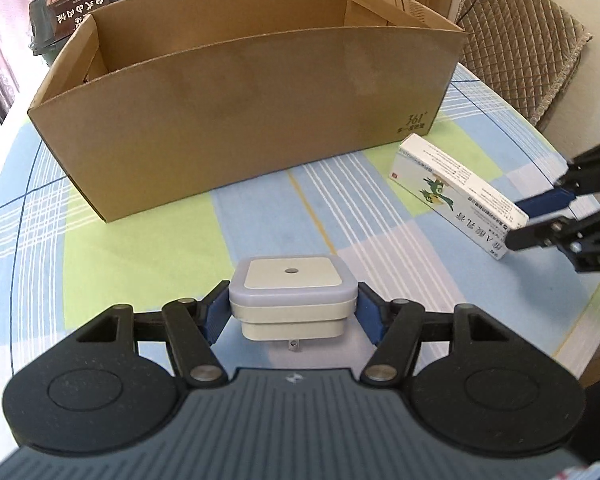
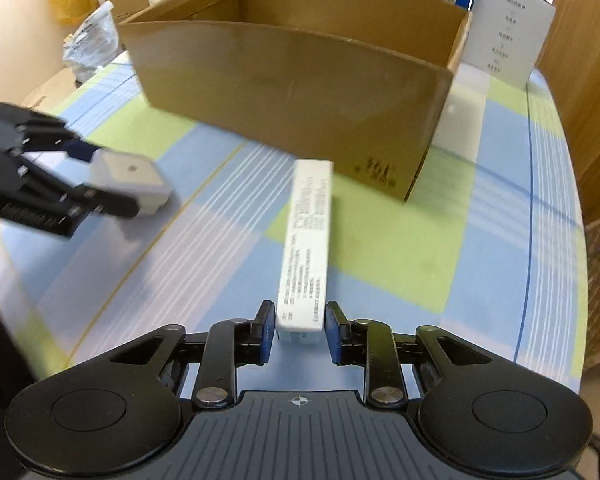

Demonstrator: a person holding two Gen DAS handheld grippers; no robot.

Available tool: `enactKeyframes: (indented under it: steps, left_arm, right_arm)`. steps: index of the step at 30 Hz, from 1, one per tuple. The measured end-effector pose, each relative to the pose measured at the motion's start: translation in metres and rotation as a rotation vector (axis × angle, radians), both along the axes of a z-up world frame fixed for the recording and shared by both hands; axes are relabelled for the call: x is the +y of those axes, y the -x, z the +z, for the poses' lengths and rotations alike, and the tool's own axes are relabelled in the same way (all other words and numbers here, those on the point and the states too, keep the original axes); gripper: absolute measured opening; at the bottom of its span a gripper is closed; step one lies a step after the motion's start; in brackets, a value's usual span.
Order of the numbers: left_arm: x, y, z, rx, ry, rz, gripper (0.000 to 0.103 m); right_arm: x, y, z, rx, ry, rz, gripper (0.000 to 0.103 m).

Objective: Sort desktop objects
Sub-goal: 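Close the left tool on the white plug while the right tool grips the white tube box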

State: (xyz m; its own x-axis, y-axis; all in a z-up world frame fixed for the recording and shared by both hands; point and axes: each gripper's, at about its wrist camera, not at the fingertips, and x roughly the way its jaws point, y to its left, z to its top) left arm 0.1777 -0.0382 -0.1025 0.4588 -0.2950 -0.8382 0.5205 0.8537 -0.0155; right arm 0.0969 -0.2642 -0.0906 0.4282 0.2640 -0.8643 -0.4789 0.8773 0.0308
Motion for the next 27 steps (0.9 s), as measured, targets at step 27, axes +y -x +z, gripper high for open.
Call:
enactKeyframes:
  steps: [27]
  left_arm:
    - [0.001,-0.004,-0.011,-0.032,0.036,-0.007,0.069]
  right_arm:
    - [0.019,-0.045,-0.020,-0.117,-0.009,-0.082,0.037]
